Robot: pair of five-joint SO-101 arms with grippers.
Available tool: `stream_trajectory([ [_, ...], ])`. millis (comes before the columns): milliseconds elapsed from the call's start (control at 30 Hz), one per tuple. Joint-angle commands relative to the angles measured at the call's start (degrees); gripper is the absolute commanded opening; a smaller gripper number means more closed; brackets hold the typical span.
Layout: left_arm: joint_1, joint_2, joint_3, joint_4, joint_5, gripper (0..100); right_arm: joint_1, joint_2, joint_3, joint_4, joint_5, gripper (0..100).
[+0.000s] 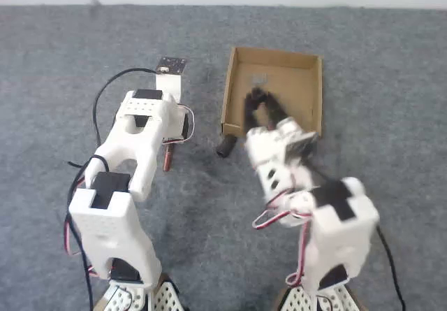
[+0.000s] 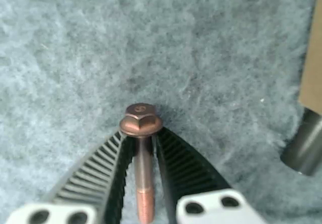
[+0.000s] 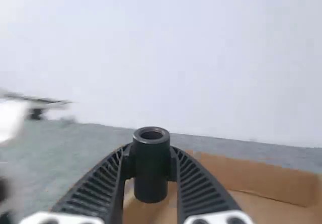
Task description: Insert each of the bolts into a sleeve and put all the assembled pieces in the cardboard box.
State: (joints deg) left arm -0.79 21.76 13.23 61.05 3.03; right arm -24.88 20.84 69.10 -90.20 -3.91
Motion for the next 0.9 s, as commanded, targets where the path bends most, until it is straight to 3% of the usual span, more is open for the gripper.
stream_trajectory([
  [0,-0.88,-3.87,-0.13,-0.44,-0.44,1,-5.85,5.67,1.58,-10.77,1.05,0.8],
  [67,-0.88,-3.87,-0.22,-0.44,-0.44,1,-7.25,8.75,2.55,-10.68,1.05,4.6],
  [233,-0.88,-3.87,-0.22,-0.53,-0.44,1,-7.69,13.76,2.90,-10.68,1.05,25.4],
  [300,-0.88,-3.78,-0.22,-0.53,-0.44,1,-7.69,14.73,3.96,-10.68,1.05,28.2],
  [567,-0.88,-3.87,-0.04,-1.93,-0.44,1,-7.34,11.12,8.18,-10.68,0.97,10.6],
  [867,-1.41,-3.87,-0.31,-2.11,-0.35,1,-5.14,-0.31,14.33,-10.15,0.88,0.5],
])
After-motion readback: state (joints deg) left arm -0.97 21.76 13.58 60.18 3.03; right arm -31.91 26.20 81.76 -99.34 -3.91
